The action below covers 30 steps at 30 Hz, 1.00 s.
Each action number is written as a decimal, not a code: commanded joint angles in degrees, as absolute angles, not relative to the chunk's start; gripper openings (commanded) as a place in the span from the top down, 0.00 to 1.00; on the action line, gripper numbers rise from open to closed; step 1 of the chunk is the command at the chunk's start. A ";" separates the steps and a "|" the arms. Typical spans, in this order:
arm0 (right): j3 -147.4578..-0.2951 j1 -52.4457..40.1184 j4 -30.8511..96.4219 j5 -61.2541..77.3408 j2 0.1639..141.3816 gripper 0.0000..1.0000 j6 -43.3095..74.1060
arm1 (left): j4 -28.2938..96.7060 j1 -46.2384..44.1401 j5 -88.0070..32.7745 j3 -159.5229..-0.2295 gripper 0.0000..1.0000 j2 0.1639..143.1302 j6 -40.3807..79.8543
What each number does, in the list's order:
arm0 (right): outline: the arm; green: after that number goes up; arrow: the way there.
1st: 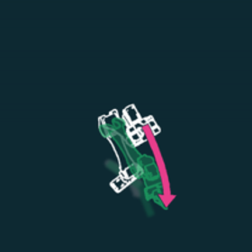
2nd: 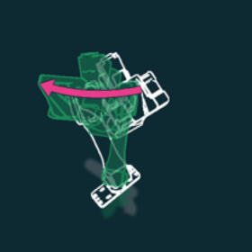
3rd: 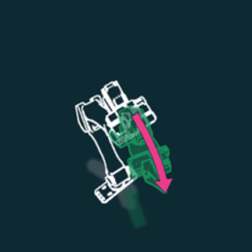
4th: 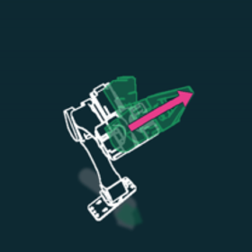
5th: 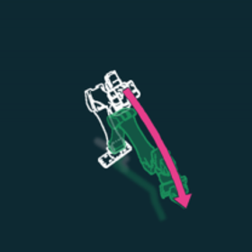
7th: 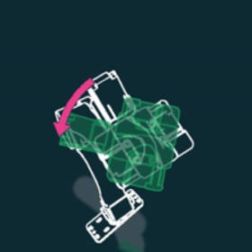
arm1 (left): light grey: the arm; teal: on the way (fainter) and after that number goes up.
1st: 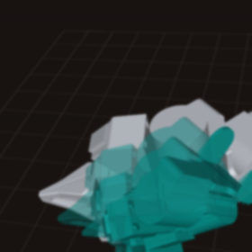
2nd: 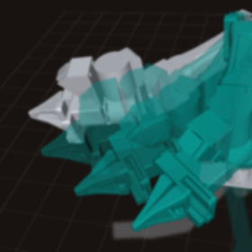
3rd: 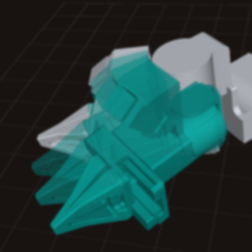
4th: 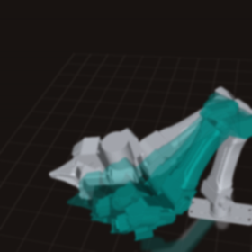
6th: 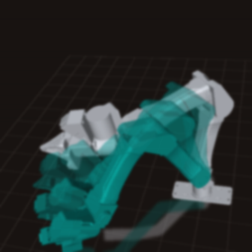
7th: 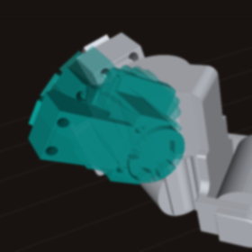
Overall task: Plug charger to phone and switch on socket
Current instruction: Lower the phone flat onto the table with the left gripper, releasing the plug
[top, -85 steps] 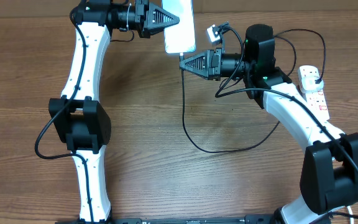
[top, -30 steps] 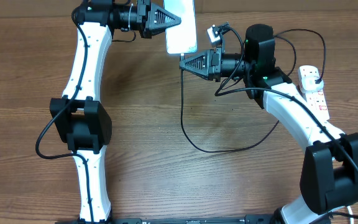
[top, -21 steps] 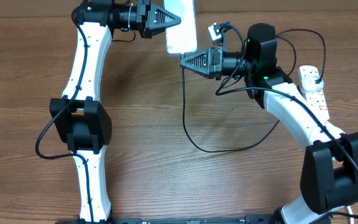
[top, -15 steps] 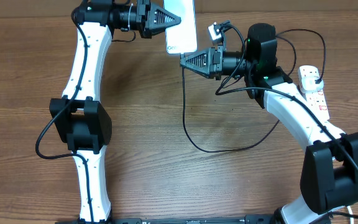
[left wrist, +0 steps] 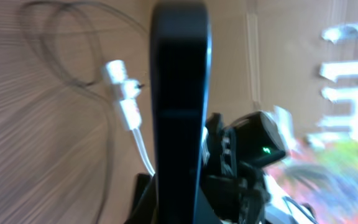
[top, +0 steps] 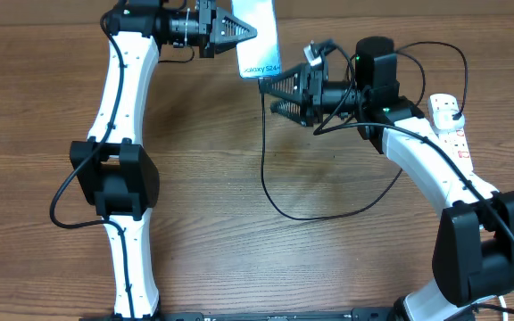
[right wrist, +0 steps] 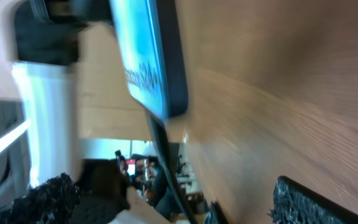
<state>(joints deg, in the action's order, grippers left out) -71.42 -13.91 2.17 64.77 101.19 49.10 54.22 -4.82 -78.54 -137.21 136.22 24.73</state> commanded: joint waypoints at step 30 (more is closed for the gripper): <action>-72.23 -13.76 49.89 28.95 100.29 0.00 24.99 | 56.14 -9.89 -49.10 -107.31 0.95 133.82 9.02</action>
<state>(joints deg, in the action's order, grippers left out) -71.57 -13.89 49.63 29.58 101.21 25.63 57.80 -10.02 -46.06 -109.69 136.18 8.54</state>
